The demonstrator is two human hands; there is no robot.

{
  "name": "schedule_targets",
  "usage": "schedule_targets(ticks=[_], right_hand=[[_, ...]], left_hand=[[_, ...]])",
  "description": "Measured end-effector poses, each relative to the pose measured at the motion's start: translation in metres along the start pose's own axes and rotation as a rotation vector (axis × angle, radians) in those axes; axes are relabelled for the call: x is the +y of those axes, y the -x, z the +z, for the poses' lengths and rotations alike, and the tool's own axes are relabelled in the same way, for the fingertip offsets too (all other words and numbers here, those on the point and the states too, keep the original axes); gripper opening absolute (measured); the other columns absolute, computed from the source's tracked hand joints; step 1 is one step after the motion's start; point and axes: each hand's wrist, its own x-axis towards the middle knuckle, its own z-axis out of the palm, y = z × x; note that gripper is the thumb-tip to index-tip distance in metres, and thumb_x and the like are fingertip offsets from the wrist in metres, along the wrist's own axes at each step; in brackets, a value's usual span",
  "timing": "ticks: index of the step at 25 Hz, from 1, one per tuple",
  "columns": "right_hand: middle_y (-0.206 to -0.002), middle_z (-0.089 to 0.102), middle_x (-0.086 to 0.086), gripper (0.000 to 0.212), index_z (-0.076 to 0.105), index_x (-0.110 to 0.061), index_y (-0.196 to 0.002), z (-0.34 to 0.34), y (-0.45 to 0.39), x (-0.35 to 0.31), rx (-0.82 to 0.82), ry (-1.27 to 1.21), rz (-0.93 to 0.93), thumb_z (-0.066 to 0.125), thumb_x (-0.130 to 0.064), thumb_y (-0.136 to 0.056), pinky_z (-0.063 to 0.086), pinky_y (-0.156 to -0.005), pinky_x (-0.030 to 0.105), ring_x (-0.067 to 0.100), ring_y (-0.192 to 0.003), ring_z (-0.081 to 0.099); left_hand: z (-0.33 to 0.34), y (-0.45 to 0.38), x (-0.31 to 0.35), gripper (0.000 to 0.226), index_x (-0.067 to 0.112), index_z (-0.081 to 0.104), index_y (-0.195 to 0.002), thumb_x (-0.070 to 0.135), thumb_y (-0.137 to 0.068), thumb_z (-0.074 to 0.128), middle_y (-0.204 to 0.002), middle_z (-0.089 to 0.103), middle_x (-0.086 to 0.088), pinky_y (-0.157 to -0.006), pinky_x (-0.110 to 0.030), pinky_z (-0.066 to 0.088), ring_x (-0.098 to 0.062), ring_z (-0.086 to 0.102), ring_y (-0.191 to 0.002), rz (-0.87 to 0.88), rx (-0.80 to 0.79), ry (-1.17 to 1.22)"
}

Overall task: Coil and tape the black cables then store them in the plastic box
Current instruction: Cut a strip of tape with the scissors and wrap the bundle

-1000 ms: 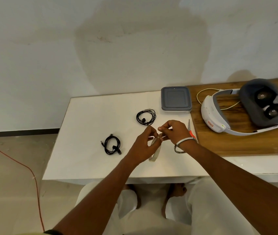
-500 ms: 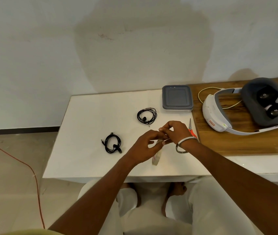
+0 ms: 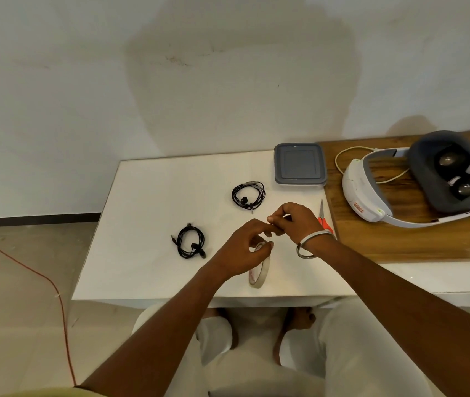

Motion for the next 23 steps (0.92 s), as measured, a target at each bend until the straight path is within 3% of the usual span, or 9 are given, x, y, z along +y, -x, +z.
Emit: schedule_targets(ticks=[5,10,19,22,23], right_hand=[[-0.098,0.07,0.017,0.019,0.064,-0.004,-0.096,0.0,-0.003,-0.002,-0.023,0.049,-0.016,0.063,-0.021,-0.087,0.049,-0.076,0.023,0.023,-0.079,0.067],[-0.098,0.07,0.016,0.021,0.066,-0.006,-0.097,-0.004,-0.006,-0.004,-0.007,0.036,0.001,0.065,-0.023,-0.086,0.048,-0.076,0.025,0.024,-0.08,0.068],[-0.091,0.069,0.01,0.03,0.067,-0.008,-0.1,-0.006,-0.01,0.0,-0.054,-0.004,-0.004,0.061,-0.035,-0.087,0.053,-0.079,0.03,0.023,-0.079,0.067],[-0.094,0.068,0.014,0.045,0.064,-0.004,-0.105,-0.016,-0.013,0.012,0.053,-0.139,0.107,0.047,-0.043,-0.093,0.055,-0.077,0.033,0.026,-0.081,0.066],[-0.099,0.067,0.014,0.044,0.062,-0.003,-0.108,-0.022,-0.015,0.019,0.12,-0.006,0.15,0.044,-0.04,-0.095,0.054,-0.079,0.033,0.028,-0.085,0.065]], left_hand=[[0.0,0.003,0.001,0.032,0.02,0.058,-0.124,0.015,-0.092,0.06,-0.12,0.054,0.011,-0.08,-0.014,0.052,-0.006,0.061,-0.102,-0.055,-0.013,0.024],[-0.001,0.0,0.002,0.039,0.019,0.057,-0.125,0.014,-0.088,0.066,-0.122,0.057,0.006,-0.092,-0.02,0.051,-0.005,0.064,-0.1,-0.052,-0.017,0.033],[-0.009,-0.005,0.01,0.033,0.021,0.064,-0.115,0.014,-0.084,0.071,-0.116,0.064,0.01,-0.078,0.005,0.038,-0.001,0.065,-0.089,-0.184,0.0,0.081],[-0.012,-0.002,0.008,0.033,0.025,0.063,-0.118,0.016,-0.087,0.068,-0.118,0.065,0.015,-0.083,0.002,0.039,0.0,0.065,-0.084,-0.19,0.035,0.107],[-0.012,-0.001,0.007,0.032,0.026,0.064,-0.118,0.015,-0.088,0.066,-0.117,0.065,0.016,-0.085,0.0,0.04,0.001,0.064,-0.081,-0.19,0.05,0.12]])
